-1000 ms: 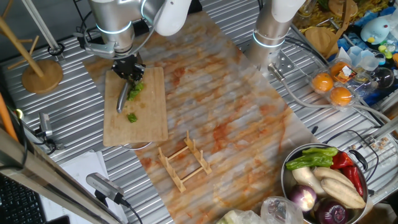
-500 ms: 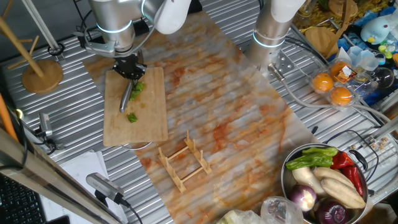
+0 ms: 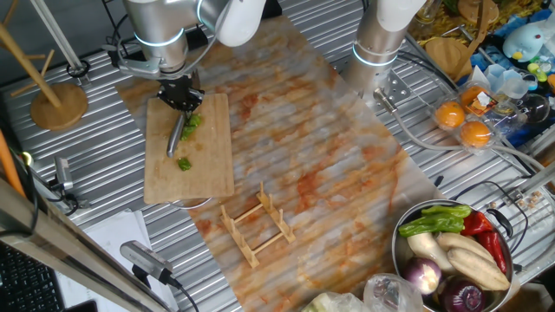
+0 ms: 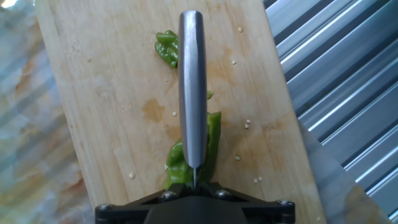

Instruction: Chop the chili peppers

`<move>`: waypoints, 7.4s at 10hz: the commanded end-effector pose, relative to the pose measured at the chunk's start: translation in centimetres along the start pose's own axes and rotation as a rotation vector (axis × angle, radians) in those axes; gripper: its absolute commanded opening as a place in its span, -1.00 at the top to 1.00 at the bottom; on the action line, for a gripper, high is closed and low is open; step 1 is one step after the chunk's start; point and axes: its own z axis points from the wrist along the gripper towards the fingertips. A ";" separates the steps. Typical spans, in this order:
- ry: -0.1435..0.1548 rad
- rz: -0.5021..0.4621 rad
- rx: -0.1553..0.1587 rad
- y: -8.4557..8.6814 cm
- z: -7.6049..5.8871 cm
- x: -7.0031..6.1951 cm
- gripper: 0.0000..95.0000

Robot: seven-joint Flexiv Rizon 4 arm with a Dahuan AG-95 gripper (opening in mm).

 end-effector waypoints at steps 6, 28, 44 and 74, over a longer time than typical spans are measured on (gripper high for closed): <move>0.000 0.000 0.001 0.0 -0.1 0.1 1.00; 0.041 0.029 -0.013 0.8 -1.7 -2.8 1.00; 0.046 -0.056 0.043 2.0 0.3 -5.5 1.00; -0.026 -0.013 0.015 0.3 2.6 -9.4 1.00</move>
